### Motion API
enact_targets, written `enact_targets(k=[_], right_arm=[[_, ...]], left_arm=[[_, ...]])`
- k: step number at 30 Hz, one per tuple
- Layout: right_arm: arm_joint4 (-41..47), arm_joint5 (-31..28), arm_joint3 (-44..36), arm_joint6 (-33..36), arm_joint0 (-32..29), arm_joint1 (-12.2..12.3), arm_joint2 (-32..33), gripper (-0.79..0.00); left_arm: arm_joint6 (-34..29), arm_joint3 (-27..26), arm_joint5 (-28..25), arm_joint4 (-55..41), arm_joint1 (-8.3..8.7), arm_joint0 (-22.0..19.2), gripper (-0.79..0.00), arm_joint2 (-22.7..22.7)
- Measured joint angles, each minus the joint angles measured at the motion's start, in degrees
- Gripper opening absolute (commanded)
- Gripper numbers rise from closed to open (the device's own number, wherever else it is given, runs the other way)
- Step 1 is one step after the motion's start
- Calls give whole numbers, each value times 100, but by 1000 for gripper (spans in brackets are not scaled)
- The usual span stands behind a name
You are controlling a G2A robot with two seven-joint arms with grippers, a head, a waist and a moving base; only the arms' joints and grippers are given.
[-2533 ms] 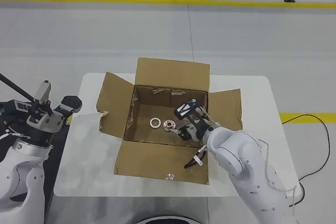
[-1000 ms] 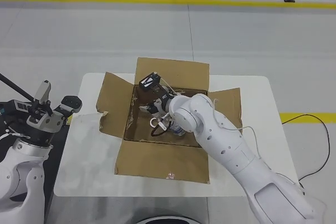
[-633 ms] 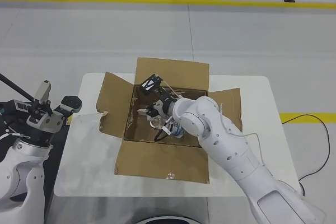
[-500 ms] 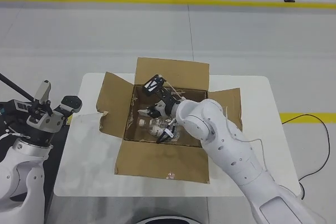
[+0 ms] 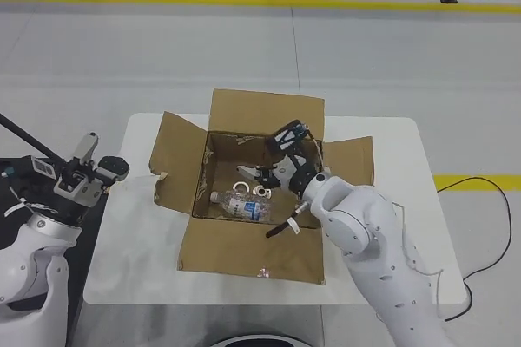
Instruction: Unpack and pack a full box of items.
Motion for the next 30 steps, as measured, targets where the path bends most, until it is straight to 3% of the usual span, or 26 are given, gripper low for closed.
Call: enact_targets(k=[7, 20, 30], right_arm=[[-120, 36, -804, -231, -854, 121, 563, 0], [-149, 66, -855, -230, -951, 136, 638, 0], [1692, -555, -1362, -825, -1773, 262, 1981, 0]], left_arm=[[-316, 150, 62, 228, 39, -137, 0, 396], [-384, -247, 1, 431, 59, -167, 0, 1083], [-551, -317, 78, 847, 90, -229, 0, 1644]])
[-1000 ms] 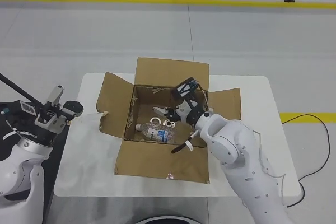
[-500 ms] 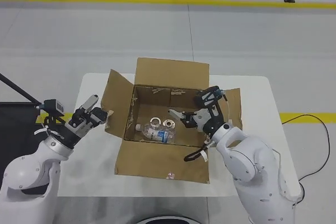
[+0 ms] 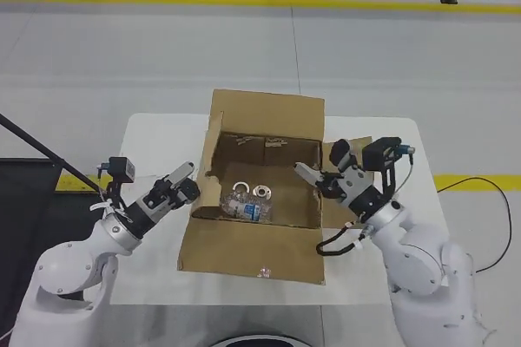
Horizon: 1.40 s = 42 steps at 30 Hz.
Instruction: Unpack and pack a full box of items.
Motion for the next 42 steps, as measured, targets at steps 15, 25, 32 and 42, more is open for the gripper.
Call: enact_targets(k=[15, 25, 32, 42], right_arm=[[3655, -897, 781, 125, -886, 188, 2017, 0], [5318, -1023, 2166, 1963, -92, 394, 2082, 0], [4692, -392, 2382, 1874, 143, 485, 1979, 0], [4543, -237, 2571, 2809, 583, 606, 1459, 0]], left_arm=[[35, 419, 376, 422, 39, -377, 0, 563], [148, 532, 506, 517, 53, -539, 0, 777], [191, 566, 538, 486, 67, -577, 0, 820], [206, 583, 517, 420, 91, -587, 0, 825]])
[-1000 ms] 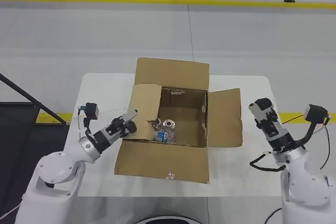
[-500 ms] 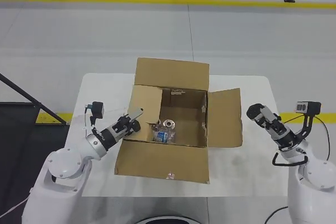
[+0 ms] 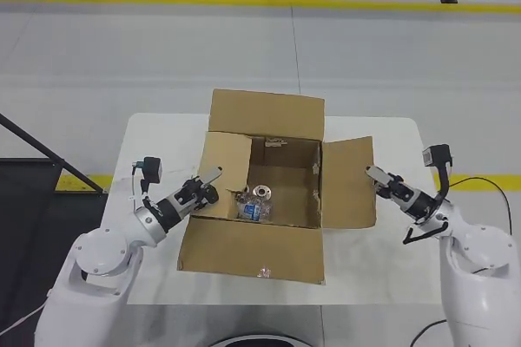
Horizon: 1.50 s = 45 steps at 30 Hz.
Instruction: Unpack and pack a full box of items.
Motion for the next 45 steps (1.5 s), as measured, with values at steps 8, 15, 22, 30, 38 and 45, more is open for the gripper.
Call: enact_targets(k=[8, 15, 22, 30, 38, 45], right_arm=[[671, -613, -132, 412, 275, 51, -328, 0], [642, -612, 2, 546, 870, 38, -1108, 0], [85, -408, 494, 334, 1493, -30, -2055, 0], [-559, -318, 568, 72, 1658, -37, -2551, 0], [-895, -180, 492, -27, 1666, -1, -2717, 0], [-1169, 128, 444, -79, 1732, 24, -2853, 0]], left_arm=[[36, 42, 0, -37, 16, 9, 0, 25], [148, 56, 5, -97, 21, 17, 0, 73], [351, -276, -129, -649, 27, 158, 0, -324], [-206, -359, -78, -1449, 115, 532, 0, -1429], [-2103, 147, -203, -1081, 312, 866, 0, -2090], [-3075, 390, -348, -1060, 420, 920, 0, -2165]])
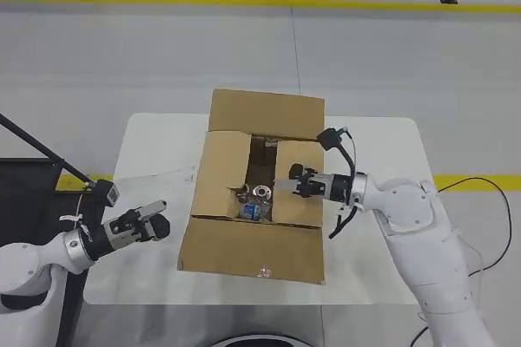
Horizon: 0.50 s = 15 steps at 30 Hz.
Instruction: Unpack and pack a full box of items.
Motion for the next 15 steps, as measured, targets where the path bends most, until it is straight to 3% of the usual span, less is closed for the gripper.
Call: enact_targets(k=[15], right_arm=[[-207, 8, -462, -526, -260, 56, 77, 0]], left_arm=[[-614, 8, -256, -32, 106, -102, 0, 668]])
